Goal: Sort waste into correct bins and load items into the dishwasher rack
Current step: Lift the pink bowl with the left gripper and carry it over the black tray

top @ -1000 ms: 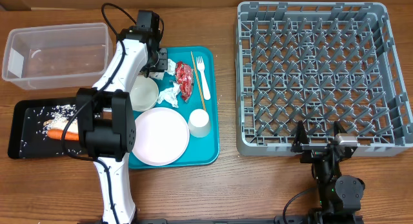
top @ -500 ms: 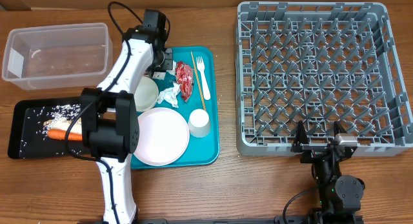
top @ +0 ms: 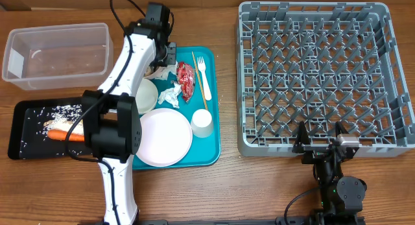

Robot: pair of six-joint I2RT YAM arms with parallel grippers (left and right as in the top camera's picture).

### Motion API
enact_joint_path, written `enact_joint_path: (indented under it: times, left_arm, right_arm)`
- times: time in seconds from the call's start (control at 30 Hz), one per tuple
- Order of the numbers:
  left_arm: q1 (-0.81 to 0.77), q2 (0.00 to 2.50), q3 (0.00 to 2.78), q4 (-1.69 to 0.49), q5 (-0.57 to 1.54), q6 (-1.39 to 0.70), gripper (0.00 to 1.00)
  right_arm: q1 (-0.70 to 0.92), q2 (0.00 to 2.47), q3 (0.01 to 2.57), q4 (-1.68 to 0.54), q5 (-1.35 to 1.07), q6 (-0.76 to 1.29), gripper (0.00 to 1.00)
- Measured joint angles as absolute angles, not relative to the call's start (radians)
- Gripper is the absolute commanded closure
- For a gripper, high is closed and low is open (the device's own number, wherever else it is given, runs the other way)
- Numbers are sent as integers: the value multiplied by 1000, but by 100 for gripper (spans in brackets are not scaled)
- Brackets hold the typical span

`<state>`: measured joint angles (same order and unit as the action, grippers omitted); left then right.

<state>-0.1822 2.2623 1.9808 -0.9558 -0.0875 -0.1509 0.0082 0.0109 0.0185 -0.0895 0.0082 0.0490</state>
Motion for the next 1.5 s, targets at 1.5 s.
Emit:
enact_joint_path:
  times: [1.5]
  left_arm:
    - [505, 2073, 2603, -1686, 403, -321, 96]
  right_arm:
    - [8, 11, 19, -90, 8, 49, 0]
